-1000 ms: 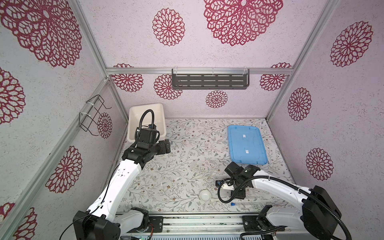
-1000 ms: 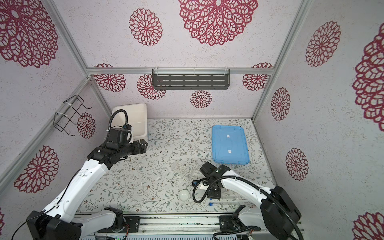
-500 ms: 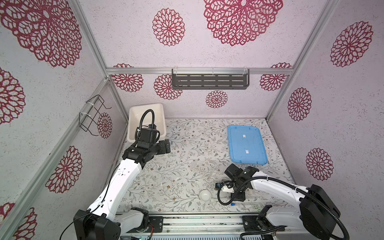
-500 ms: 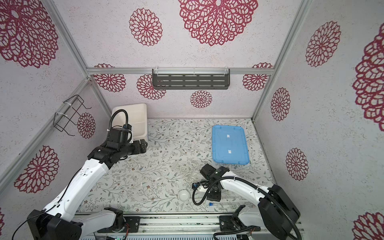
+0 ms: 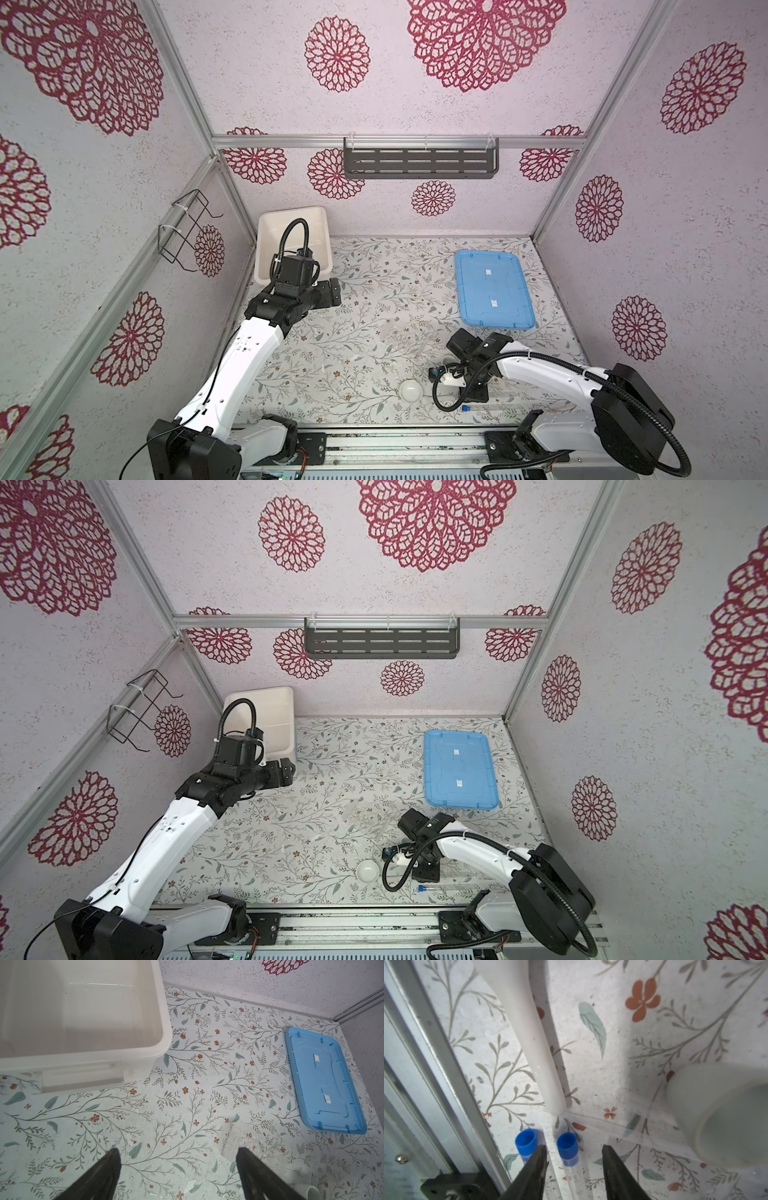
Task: Organize the chemistry lab equipment
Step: 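Move the right gripper down toward the blue-capped test tubes near the robot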
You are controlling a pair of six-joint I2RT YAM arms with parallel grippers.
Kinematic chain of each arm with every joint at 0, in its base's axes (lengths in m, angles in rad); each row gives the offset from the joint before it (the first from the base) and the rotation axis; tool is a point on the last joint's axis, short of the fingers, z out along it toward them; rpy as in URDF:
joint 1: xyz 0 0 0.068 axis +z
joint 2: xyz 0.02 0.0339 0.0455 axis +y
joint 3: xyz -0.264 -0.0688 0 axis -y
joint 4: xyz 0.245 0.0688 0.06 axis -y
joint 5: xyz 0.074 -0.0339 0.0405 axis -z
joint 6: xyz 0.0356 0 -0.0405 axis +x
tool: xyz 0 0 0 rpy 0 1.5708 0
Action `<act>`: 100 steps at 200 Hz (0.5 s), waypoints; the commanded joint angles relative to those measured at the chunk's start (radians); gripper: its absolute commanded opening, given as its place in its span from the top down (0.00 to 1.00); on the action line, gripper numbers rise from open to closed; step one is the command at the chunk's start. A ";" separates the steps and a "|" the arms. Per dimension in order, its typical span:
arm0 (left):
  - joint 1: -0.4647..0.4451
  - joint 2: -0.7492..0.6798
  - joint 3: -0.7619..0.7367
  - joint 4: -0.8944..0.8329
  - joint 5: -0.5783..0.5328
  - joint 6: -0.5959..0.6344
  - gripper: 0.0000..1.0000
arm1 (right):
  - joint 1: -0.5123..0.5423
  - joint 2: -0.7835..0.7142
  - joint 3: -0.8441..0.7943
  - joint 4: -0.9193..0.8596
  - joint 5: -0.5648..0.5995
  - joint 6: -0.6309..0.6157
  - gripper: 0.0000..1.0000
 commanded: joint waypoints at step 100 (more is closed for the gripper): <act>0.000 0.005 0.020 0.025 -0.002 0.005 0.09 | 0.027 0.059 -0.015 0.029 0.021 0.021 0.65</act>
